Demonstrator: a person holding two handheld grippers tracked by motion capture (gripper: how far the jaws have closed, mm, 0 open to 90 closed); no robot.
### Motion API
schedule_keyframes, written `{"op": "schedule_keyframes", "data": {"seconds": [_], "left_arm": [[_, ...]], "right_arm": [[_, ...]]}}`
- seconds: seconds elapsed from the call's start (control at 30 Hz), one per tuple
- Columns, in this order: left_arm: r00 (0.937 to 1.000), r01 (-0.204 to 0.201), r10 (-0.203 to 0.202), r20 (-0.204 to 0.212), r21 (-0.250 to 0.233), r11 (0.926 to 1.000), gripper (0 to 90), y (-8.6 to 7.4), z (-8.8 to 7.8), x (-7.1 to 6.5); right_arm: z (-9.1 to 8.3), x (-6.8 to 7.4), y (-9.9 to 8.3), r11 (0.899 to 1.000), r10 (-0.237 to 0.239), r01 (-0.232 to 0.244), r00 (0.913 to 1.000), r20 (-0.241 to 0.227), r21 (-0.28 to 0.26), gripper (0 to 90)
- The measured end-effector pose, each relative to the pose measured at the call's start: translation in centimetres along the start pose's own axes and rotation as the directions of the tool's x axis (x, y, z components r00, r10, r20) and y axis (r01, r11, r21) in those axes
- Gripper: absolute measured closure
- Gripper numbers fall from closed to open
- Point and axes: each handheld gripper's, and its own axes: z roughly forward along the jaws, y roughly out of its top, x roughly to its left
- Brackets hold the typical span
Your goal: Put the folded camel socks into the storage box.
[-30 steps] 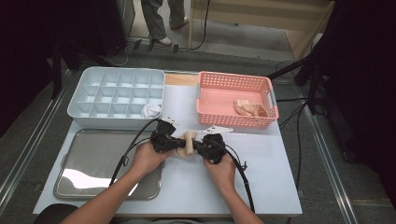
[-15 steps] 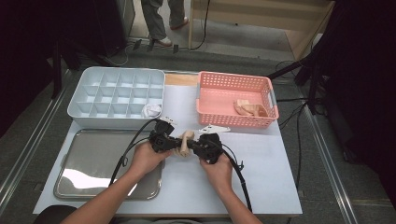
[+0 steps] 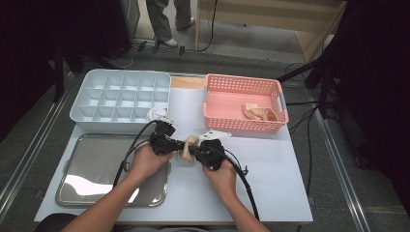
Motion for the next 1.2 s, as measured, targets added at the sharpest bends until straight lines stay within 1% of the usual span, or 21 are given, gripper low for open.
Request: {"op": "schedule_keyframes", "data": {"seconds": [0.03, 0.07, 0.1, 0.13, 0.17, 0.2, 0.27, 0.33, 0.4, 0.43, 0.5, 0.57, 0.63, 0.7, 0.8, 0.9, 1.0, 1.07, 1.13, 1.2], "left_arm": [[1.0, -0.002, 0.002, 0.0, -0.006, 1.0, 85.6, 0.1, -0.3, 0.1], [0.9999, 0.009, -0.009, 0.004, -0.031, 0.9995, 85.3, 0.2, -0.7, 0.2], [0.9998, 0.016, -0.016, 0.008, -0.045, 0.9989, 85.0, 0.2, -1.1, 0.2], [0.9996, 0.026, -0.025, 0.013, -0.07, 0.9972, 84.7, 0.4, -1.6, 0.2], [0.9996, 0.026, -0.025, 0.015, -0.084, 0.9961, 84.4, 0.4, -1.8, 0.2], [0.9998, 0.015, -0.014, 0.017, -0.09, 0.9958, 84.1, 0.6, -2.1, 0.0], [0.9996, 0.007, -0.004, 0.028, -0.102, 0.9947, 83.7, 0.6, -2.2, -0.4], [0.9996, -0.001, 0.004, 0.029, -0.092, 0.9957, 83.3, 0.6, -1.9, -0.6], [0.9995, -0.006, 0.008, 0.029, -0.081, 0.9967, 83.2, 0.5, -1.5, -0.6], [0.9995, -0.007, 0.01, 0.03, -0.08, 0.9968, 83.2, 0.5, -1.3, -0.6], [0.9995, 0.004, -0.001, 0.03, -0.082, 0.9967, 83.1, 0.6, -0.9, -0.5], [0.9998, -0.007, 0.009, 0.019, -0.067, 0.9977, 83.2, 0.6, -0.6, -0.3], [0.9998, -0.007, 0.008, 0.017, -0.059, 0.9982, 83.2, 0.5, -0.4, -0.2], [0.9999, -0.008, 0.009, 0.014, -0.06, 0.9982, 83.2, 0.5, -0.4, -0.2], [0.9998, -0.021, 0.021, 0.001, -0.057, 0.9981, 83.2, 0.5, -0.3, -0.2], [0.9998, -0.019, 0.019, 0.005, -0.054, 0.9983, 83.1, 0.5, -0.1, -0.2], [0.9997, -0.026, 0.026, 0.0, -0.05, 0.9984, 83.0, 0.5, 0.0, -0.2], [0.9997, -0.024, 0.024, 0.002, -0.049, 0.9985, 82.6, 0.5, -0.1, -0.2], [0.9997, -0.023, 0.023, 0.003, -0.054, 0.9983, 81.3, 0.5, -0.2, -0.2], [0.9997, -0.022, 0.023, 0.008, -0.061, 0.9979, 78.4, 0.5, -0.5, -0.3]], "right_arm": [[0.1, 0.1, -0.1, 1.0, -0.005, 0.005, 1.0, 0.002, 0.005, 89.4], [0.2, 0.2, -0.1, 1.0, -0.01, 0.01, 0.9999, 0.004, 0.009, 89.4], [0.3, 0.1, -0.1, 1.0, -0.017, 0.017, 0.9999, 0.003, 0.007, 89.2], [0.4, 0.2, -0.1, 1.0, -0.011, 0.011, 0.9999, 0.002, 0.009, 89.1], [0.5, 0.2, -0.2, 1.0, -0.004, 0.004, 1.0, -0.003, 0.009, 88.9], [0.5, 0.2, -0.2, 1.0, -0.009, 0.009, 1.0, 0.001, 0.008, 88.8], [0.7, 0.4, -0.3, 1.0, -0.014, 0.014, 0.9999, 0.004, 0.002, 88.8], [0.7, 0.4, -0.3, 1.0, -0.02, 0.02, 0.9998, 0.006, 0.002, 88.8], [0.6, 0.4, -0.3, 1.0, -0.013, 0.013, 0.9999, 0.006, 0.002, 88.7], [0.6, 0.4, -0.3, 1.0, -0.012, 0.012, 0.9999, 0.009, 0.002, 88.6], [0.6, 0.5, -0.5, 1.0, -0.016, 0.016, 0.9998, 0.012, -0.003, 88.3], [0.5, 0.5, -0.5, 1.0, -0.011, 0.011, 0.9999, 0.011, -0.001, 87.5], [0.3, 0.5, -0.6, 1.0, -0.006, 0.006, 1.0, 0.007, -0.001, 86.5], [0.0, 0.7, -0.7, 1.0, 0.0, 0.0, 1.0, 0.001, 0.003, 86.4], [-0.6, 1.2, -1.1, 1.0, 0.001, -0.002, 0.9999, -0.014, -0.012, 86.4], [-0.5, 1.8, -1.5, 1.0, -0.014, 0.014, 0.9999, -0.009, -0.01, 86.5], [-0.1, 1.8, -1.7, 1.0, -0.023, 0.023, 0.9997, -0.003, -0.007, 86.5], [0.0, 1.7, -1.8, 1.0, -0.019, 0.019, 0.9998, -0.006, -0.012, 86.6], [0.0, 1.7, -1.9, 0.999, -0.03, 0.03, 0.9995, -0.004, -0.017, 86.9], [0.1, 1.6, -2.1, 0.999, -0.027, 0.027, 0.9996, -0.008, -0.025, 87.1]]}}
